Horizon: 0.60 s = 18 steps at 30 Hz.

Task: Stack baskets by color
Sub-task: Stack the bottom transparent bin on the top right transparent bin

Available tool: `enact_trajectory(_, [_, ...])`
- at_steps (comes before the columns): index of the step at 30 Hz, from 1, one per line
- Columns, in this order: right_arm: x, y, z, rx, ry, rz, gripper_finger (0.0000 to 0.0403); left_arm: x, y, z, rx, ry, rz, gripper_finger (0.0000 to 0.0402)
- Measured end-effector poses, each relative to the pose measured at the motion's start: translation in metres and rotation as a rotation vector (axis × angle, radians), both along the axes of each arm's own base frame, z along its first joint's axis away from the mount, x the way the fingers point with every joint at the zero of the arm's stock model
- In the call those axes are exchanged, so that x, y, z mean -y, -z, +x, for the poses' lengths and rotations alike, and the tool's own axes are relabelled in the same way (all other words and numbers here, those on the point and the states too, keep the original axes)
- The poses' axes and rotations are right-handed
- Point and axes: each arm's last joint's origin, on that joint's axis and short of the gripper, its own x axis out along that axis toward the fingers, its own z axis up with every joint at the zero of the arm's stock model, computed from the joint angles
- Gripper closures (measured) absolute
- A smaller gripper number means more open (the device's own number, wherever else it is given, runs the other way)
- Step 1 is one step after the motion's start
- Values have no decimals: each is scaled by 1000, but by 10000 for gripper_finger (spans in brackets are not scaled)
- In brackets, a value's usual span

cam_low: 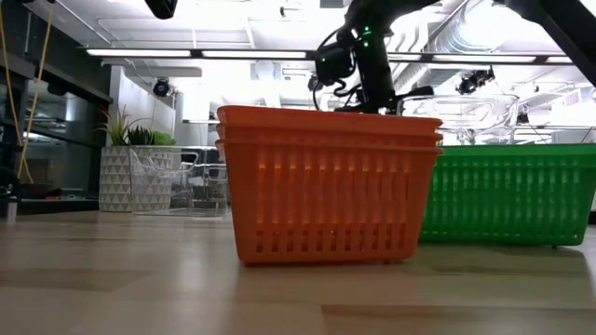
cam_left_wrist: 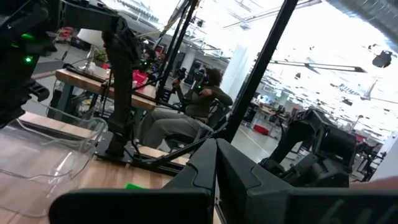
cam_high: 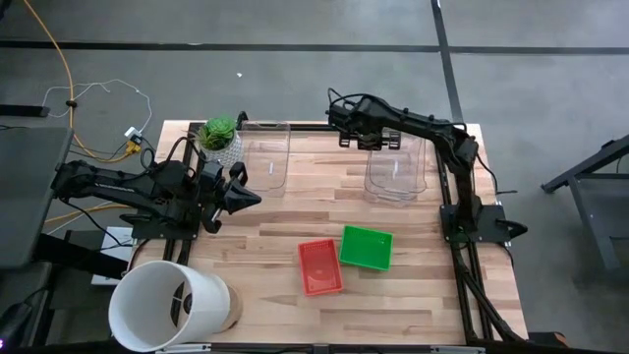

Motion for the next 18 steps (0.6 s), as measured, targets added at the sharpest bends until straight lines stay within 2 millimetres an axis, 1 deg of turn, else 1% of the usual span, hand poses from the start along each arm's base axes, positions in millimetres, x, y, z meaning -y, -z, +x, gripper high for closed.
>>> enact_trajectory(7, [4, 4, 0, 0, 9, 8, 402, 0, 0, 0, 0, -6, -3, 401])
enact_trajectory(10, [5, 4, 0, -10, -23, 16, 390, 0, 0, 0, 0, -6, -3, 401])
enact_trajectory(13, [5, 4, 0, -18, -63, 24, 358, 0, 0, 0, 0, -6, -3, 401])
enact_trajectory(18, [5, 3, -1, -42, -128, 36, 274, 0, 0, 0, 0, -6, -3, 401])
